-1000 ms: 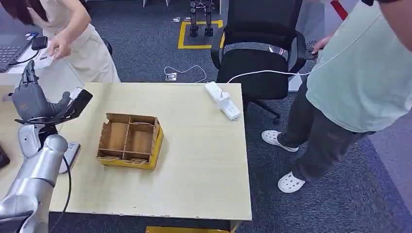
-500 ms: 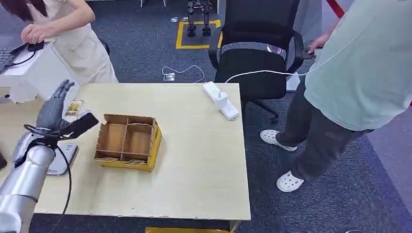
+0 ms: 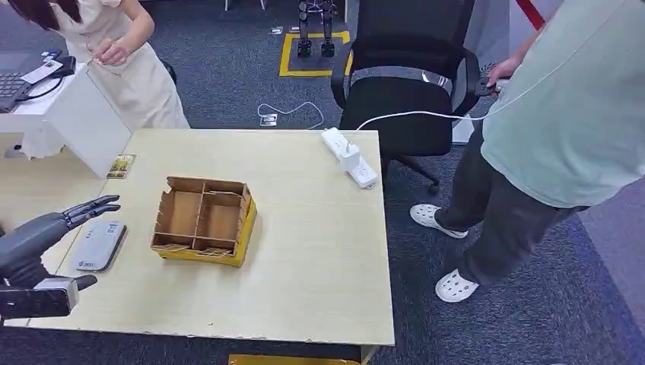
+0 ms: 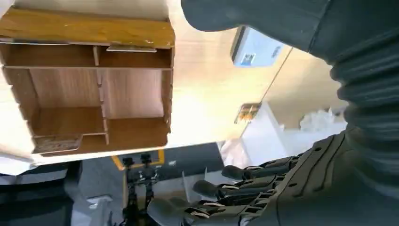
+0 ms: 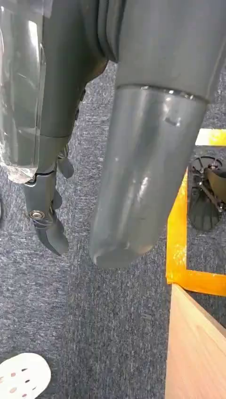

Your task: Pass the card to the sensor for recognition and then transmit it.

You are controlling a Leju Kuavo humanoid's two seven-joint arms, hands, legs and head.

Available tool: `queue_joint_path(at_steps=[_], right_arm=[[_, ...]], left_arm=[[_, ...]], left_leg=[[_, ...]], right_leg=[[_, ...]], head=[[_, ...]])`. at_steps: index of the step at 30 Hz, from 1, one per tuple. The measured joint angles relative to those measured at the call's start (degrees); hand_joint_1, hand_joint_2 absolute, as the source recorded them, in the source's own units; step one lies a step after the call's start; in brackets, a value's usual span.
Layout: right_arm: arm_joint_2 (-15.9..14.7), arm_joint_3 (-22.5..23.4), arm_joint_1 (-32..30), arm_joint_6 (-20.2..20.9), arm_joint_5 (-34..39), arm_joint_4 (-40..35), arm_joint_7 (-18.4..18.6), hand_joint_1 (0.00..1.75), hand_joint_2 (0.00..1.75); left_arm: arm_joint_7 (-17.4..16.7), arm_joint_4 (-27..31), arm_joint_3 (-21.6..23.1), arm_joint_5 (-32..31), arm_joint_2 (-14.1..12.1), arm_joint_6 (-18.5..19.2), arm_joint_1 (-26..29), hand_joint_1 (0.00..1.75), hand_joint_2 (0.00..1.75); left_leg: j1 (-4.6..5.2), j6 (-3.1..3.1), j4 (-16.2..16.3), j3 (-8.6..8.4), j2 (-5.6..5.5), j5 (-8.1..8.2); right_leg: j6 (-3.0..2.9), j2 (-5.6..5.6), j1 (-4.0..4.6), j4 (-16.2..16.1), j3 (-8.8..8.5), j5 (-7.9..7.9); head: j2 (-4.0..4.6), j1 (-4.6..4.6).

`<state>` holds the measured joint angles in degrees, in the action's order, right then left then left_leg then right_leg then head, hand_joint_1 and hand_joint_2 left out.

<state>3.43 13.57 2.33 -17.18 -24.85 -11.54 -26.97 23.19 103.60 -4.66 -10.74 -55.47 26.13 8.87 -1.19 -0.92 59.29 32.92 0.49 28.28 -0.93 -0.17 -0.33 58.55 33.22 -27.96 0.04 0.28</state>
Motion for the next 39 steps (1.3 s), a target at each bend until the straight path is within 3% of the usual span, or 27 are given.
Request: queue_joint_path(at_steps=[5,10,14,20,27,31,39], right_arm=[[0.02,0.87,-0.16,-0.22,0.46,0.02,-0.02,0.00,0.00],[0.24,1.73,-0.54,-0.52,0.57,0.04,-0.17,0.00,0.00],[0.37,2.40,-0.73,-0.76,0.20,0.04,-0.17,0.00,0.00],[0.42,3.08,-0.79,-0.76,-0.26,0.02,-0.17,0.00,0.00],[0.42,3.94,-0.98,-0.83,-0.57,0.02,-0.11,0.00,0.00],[0.42,4.33,-1.16,-0.83,-0.83,0.02,-0.20,0.00,0.00],[0.42,5.20,-1.50,-0.83,-1.03,0.02,-0.18,0.00,0.00]], left_arm=[[0.07,2.35,1.80,-14.72,1.09,-8.51,0.54,0.00,1.75],[-3.87,1.47,11.40,-30.57,9.84,-21.22,-2.05,0.00,1.75],[-9.17,-0.86,18.46,-38.69,16.03,-27.59,-5.42,0.00,1.75],[-13.48,-5.63,24.82,-44.66,23.04,-30.87,-8.95,0.00,1.75],[-19.74,-10.40,26.73,-50.87,28.30,-34.85,-10.90,0.00,1.75],[-21.81,-12.10,26.77,-53.50,29.83,-35.87,-11.30,0.00,1.75],[-21.75,-13.57,26.60,-53.93,30.90,-36.42,-11.27,0.00,1.75]], left_leg=[[0.06,0.03,0.02,-0.05,-0.01,-0.03],[0.11,0.04,0.03,-0.04,-0.10,-0.02],[0.15,0.05,0.04,-0.02,-0.16,-0.02],[0.15,0.06,0.06,-0.04,-0.12,-0.02],[0.14,0.05,0.06,-0.03,-0.12,-0.02],[0.13,0.05,0.06,-0.03,-0.09,-0.02],[0.13,0.05,0.06,-0.02,-0.10,-0.02]], right_leg=[[0.02,0.00,-0.05,-0.01,-0.01,0.03],[0.04,0.09,-0.10,-0.02,-0.03,0.01],[0.07,0.14,-0.14,-0.09,-0.05,0.03],[0.13,0.10,-0.14,-0.10,-0.03,0.07],[0.13,0.09,-0.13,-0.09,-0.01,0.07],[0.13,0.06,-0.12,-0.09,0.00,0.07],[0.13,0.07,-0.12,-0.09,-0.01,0.07]], head=[[0.00,0.02],[0.00,0.00],[0.00,-0.02],[0.00,0.00],[0.00,0.02],[0.00,0.00],[0.00,-0.02]])
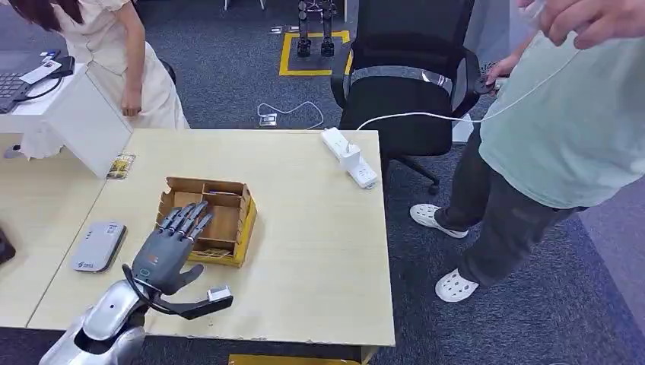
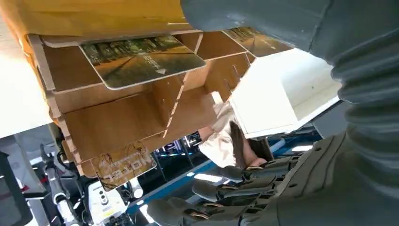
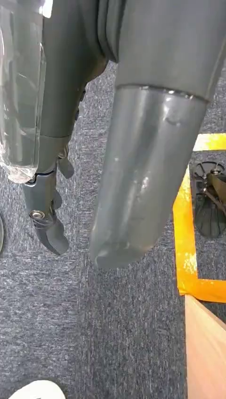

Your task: Pass the card to the sensor for recognition and then transmit it.

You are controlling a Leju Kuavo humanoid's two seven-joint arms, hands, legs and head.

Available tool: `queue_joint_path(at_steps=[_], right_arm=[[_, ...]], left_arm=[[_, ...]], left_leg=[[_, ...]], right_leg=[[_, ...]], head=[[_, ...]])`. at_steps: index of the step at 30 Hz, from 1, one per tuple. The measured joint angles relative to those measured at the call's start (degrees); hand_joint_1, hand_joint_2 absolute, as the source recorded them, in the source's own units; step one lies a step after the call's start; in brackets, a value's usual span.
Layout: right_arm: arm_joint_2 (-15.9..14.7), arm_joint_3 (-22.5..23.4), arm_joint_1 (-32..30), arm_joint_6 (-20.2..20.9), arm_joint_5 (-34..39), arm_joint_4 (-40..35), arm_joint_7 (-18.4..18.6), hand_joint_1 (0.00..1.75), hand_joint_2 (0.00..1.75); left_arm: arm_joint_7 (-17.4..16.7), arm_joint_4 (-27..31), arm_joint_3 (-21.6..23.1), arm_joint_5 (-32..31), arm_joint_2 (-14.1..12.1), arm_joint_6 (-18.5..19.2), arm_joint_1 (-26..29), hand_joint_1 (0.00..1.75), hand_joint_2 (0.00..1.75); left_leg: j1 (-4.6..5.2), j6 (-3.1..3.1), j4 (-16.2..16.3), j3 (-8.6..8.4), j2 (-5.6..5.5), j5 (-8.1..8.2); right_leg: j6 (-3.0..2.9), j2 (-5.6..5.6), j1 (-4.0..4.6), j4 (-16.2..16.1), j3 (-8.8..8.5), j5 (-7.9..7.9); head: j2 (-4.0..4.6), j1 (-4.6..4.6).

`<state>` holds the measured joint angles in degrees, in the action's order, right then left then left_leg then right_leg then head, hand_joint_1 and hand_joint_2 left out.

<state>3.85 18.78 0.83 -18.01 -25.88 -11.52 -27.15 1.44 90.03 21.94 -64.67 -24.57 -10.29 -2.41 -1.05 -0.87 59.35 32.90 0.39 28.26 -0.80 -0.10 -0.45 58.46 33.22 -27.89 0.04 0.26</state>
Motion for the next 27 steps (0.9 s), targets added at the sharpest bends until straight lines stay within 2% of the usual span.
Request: queue_joint_path(at_steps=[8,18,27], right_arm=[[0.00,0.37,-0.06,0.07,-0.20,0.00,0.00,0.00,0.00],[0.00,1.38,-0.17,0.04,-0.28,0.00,0.00,0.00,0.00],[0.00,2.12,-0.24,0.00,-0.39,0.00,0.04,0.00,0.00]], left_arm=[[0.37,-0.22,-0.68,0.04,0.41,0.04,0.02,0.00,1.75],[3.17,-0.13,-0.87,0.59,0.37,0.35,0.71,0.00,1.75],[2.97,0.22,-0.79,-1.27,0.50,0.68,2.22,0.00,1.75]], left_leg=[[0.00,0.00,0.00,0.00,0.00,0.00],[0.00,0.00,0.00,0.00,0.00,0.00],[0.00,0.00,0.00,0.00,0.00,0.00]], right_leg=[[0.00,0.00,0.00,0.00,0.00,0.00],[0.00,0.00,0.00,0.01,0.00,0.00],[0.00,0.00,0.00,0.01,0.00,0.00]], head=[[0.00,0.00],[0.00,0.00],[0.00,0.02]])
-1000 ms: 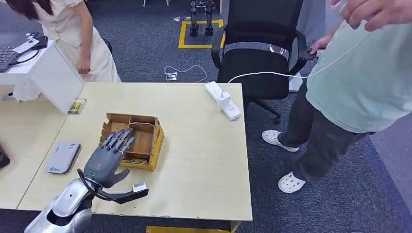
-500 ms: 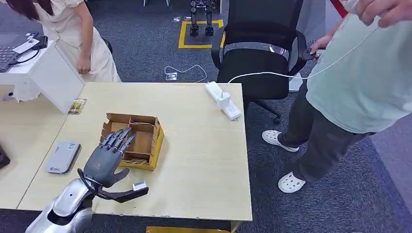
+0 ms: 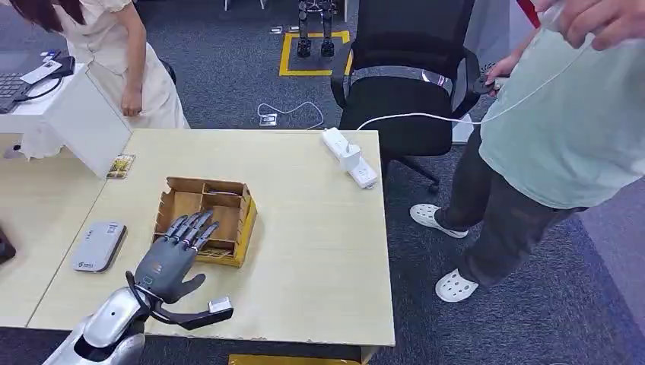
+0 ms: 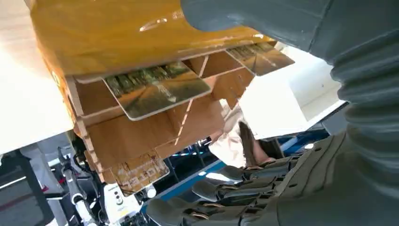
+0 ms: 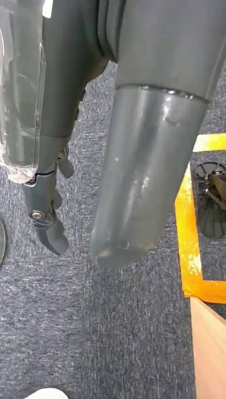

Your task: Pass the card to the sensor for recognition and then transmit it.

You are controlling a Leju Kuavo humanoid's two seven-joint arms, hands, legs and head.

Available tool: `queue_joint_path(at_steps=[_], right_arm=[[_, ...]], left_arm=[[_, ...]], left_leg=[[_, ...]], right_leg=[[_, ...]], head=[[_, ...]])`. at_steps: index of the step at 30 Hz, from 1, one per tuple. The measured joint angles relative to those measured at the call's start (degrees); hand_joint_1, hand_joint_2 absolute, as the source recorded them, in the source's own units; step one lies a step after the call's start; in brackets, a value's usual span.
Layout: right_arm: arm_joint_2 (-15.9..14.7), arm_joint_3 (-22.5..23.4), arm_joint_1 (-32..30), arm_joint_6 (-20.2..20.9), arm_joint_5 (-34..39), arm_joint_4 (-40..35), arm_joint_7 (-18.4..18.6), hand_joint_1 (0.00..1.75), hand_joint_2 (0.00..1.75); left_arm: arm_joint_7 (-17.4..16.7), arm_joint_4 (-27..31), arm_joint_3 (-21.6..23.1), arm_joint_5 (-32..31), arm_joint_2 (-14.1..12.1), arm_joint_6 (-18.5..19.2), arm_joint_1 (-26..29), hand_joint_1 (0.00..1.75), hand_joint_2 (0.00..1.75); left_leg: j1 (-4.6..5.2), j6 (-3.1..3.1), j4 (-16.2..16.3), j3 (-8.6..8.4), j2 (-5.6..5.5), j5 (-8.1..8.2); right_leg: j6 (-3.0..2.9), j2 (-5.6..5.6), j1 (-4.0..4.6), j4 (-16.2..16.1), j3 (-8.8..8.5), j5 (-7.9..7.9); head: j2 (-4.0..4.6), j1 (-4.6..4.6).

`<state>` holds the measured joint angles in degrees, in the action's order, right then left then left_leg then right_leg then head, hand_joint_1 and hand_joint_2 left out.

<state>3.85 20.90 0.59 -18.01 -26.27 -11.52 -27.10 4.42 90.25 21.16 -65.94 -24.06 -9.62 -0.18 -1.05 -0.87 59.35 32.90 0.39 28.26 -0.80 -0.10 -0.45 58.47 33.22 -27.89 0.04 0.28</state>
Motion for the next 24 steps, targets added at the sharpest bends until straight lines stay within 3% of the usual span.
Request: queue_joint_path(at_steps=[7,8,9,14,15,17,19,24], right_arm=[[0.07,0.50,0.00,0.02,-0.46,0.00,0.00,0.00,0.00],[0.07,0.55,0.00,0.02,-0.57,0.00,0.00,0.00,0.00],[0.09,0.61,0.00,0.02,-0.66,-0.02,-0.02,0.00,0.00],[0.26,1.03,0.01,0.48,-0.83,-0.04,-0.70,0.00,0.00],[0.26,1.09,0.00,0.66,-0.83,-0.07,-0.77,0.00,0.00],[0.28,1.40,0.01,0.79,-0.87,-0.07,-0.79,0.00,0.00],[0.33,1.77,0.01,0.83,-1.14,-0.09,-0.87,0.00,0.00],[0.35,2.47,0.01,0.92,-1.22,-0.31,-1.07,0.00,0.00]], left_arm=[[-1.16,-0.02,0.09,-1.42,0.37,0.02,0.25,0.03,1.75],[-1.40,-0.04,0.13,-1.82,0.46,0.02,0.25,0.30,1.75],[-1.97,-0.11,0.22,-2.45,0.48,0.00,0.26,1.75,1.75],[-3.80,-0.57,0.33,-5.09,0.74,-0.04,0.42,1.75,1.75],[-4.34,-0.70,0.33,-5.74,0.76,-0.15,0.43,1.55,1.75],[-5.42,-1.03,0.33,-7.22,0.85,-0.53,0.42,1.55,1.75],[-5.57,-1.38,0.33,-7.41,1.07,-0.55,0.43,1.47,1.75],[-4.85,-1.75,0.33,-6.36,1.66,-0.57,0.46,1.47,1.75]], left_leg=[[0.00,0.00,0.00,0.00,0.00,0.00],[0.00,0.00,0.00,0.00,0.00,0.00],[0.00,0.00,0.00,0.00,0.00,0.00],[0.00,0.00,0.00,0.01,0.00,0.00],[0.00,0.00,0.00,0.01,0.00,0.00],[0.00,0.00,0.00,0.01,0.00,0.00],[0.00,0.00,0.00,0.01,0.00,0.00],[0.00,0.00,0.00,0.01,0.00,0.00]], right_leg=[[0.00,0.00,0.00,0.00,0.00,0.00],[0.00,0.00,0.00,0.00,0.00,0.00],[0.00,0.00,0.00,0.00,0.00,0.00],[0.00,0.00,0.00,0.00,0.00,0.00],[0.00,0.00,0.00,0.00,0.00,0.00],[0.00,0.00,0.00,0.00,0.00,0.00],[0.00,0.01,0.00,0.00,0.00,0.00],[0.00,0.01,0.00,0.00,0.00,0.00]], head=[[0.00,0.00],[0.00,-0.02],[0.00,0.00],[0.00,0.00],[0.00,0.00],[0.00,0.00],[0.00,0.00],[0.00,0.00]])
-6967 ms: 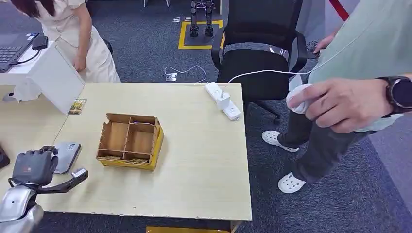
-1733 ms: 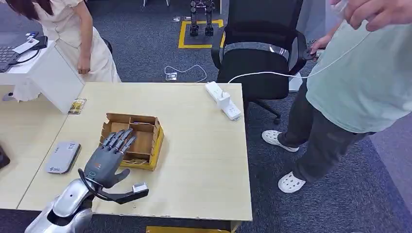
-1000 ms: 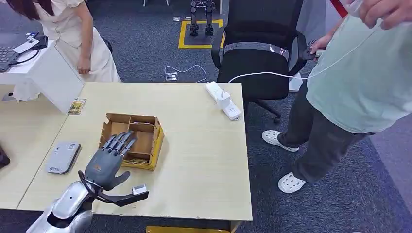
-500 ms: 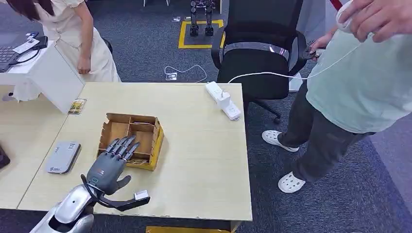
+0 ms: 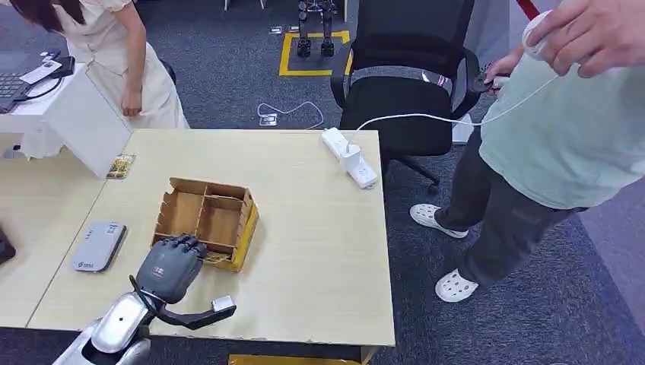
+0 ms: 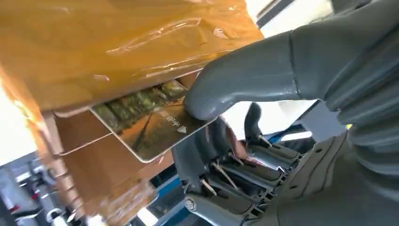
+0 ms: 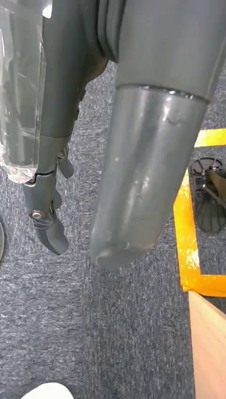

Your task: Pass the card to the sensor for recognition and then transmit it.

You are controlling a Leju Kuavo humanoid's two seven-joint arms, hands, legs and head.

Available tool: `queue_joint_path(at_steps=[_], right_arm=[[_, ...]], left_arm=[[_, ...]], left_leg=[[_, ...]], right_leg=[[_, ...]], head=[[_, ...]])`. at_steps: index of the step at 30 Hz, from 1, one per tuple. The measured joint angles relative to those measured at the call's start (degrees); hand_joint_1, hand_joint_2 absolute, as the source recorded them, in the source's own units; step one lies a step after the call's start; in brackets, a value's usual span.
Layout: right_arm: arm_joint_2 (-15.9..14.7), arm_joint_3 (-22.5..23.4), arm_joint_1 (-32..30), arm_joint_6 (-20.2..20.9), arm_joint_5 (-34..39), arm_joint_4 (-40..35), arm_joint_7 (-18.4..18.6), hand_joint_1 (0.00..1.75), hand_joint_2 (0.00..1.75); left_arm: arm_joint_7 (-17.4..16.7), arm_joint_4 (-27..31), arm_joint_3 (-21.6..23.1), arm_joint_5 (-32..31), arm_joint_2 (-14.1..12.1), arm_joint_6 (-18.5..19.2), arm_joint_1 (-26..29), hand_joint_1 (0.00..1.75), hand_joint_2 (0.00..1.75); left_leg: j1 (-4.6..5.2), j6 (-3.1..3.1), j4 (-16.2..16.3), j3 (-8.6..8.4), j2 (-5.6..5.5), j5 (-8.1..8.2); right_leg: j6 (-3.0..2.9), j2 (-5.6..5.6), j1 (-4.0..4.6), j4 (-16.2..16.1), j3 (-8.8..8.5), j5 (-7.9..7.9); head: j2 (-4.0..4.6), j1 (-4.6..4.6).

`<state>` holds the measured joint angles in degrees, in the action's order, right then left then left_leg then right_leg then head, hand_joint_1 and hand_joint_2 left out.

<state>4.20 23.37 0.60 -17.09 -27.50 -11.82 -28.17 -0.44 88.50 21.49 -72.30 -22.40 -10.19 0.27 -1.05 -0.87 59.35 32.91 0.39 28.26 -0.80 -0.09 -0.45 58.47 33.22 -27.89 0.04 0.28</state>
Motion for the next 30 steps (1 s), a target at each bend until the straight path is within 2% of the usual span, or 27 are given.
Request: queue_joint_path(at_steps=[3,8,13,20,25,28,30], right_arm=[[0.00,0.26,0.01,0.00,-0.13,-0.09,0.00,0.00,0.00],[0.07,0.79,0.01,0.28,-0.61,-0.17,0.00,0.00,0.00],[0.07,1.27,-0.01,0.57,-1.36,-0.17,0.00,0.00,0.00],[0.17,2.36,-0.01,0.70,-2.82,-0.17,-0.02,0.00,0.00],[0.46,3.17,0.04,0.70,-3.98,-0.24,-0.02,0.00,0.00],[0.61,3.76,0.07,0.70,-4.57,-0.24,-0.02,0.00,0.00],[0.68,3.89,0.14,0.85,-5.09,-0.24,0.04,0.00,0.00]], left_arm=[[0.00,-0.15,0.00,0.09,0.24,-0.02,0.14,1.75,1.75],[1.05,-0.37,0.00,1.42,0.64,-0.87,0.34,1.75,1.75],[2.12,-0.04,-0.76,5.40,0.11,-3.08,0.32,1.75,1.75],[2.32,3.65,-8.54,9.16,-3.17,-4.26,-2.23,1.75,1.75],[-0.22,3.78,-13.85,6.93,-4.76,-4.41,-7.93,1.75,1.75],[-1.53,2.66,-15.19,5.09,-5.20,-4.39,-11.29,1.75,1.75],[-3.55,1.11,-15.54,2.57,-5.16,-4.63,-13.51,1.75,1.75]], left_leg=[[0.00,0.00,0.00,0.00,-0.02,0.00],[0.00,0.00,0.00,0.00,-0.02,0.00],[-0.01,0.00,0.00,-0.01,-0.01,-0.01],[-0.09,-0.01,0.00,-0.01,-0.01,-0.02],[-0.10,-0.04,0.00,-0.01,-0.02,-0.06],[-0.09,-0.04,0.00,-0.01,-0.02,-0.07],[-0.08,-0.04,0.00,-0.01,-0.02,-0.07]], right_leg=[[0.00,0.01,0.00,0.00,0.00,0.00],[0.00,0.01,0.00,0.00,-0.01,0.00],[0.00,0.00,0.01,0.02,-0.01,0.00],[-0.01,0.01,0.08,0.04,0.02,0.00],[-0.02,0.02,0.09,0.07,0.00,0.01],[-0.02,0.02,0.08,0.06,0.00,0.02],[-0.02,0.02,0.08,0.06,0.00,0.02]], head=[[0.00,-0.02],[0.00,0.00],[0.00,0.00],[0.00,0.00],[0.00,0.02],[0.00,-0.02],[0.00,-0.02]])
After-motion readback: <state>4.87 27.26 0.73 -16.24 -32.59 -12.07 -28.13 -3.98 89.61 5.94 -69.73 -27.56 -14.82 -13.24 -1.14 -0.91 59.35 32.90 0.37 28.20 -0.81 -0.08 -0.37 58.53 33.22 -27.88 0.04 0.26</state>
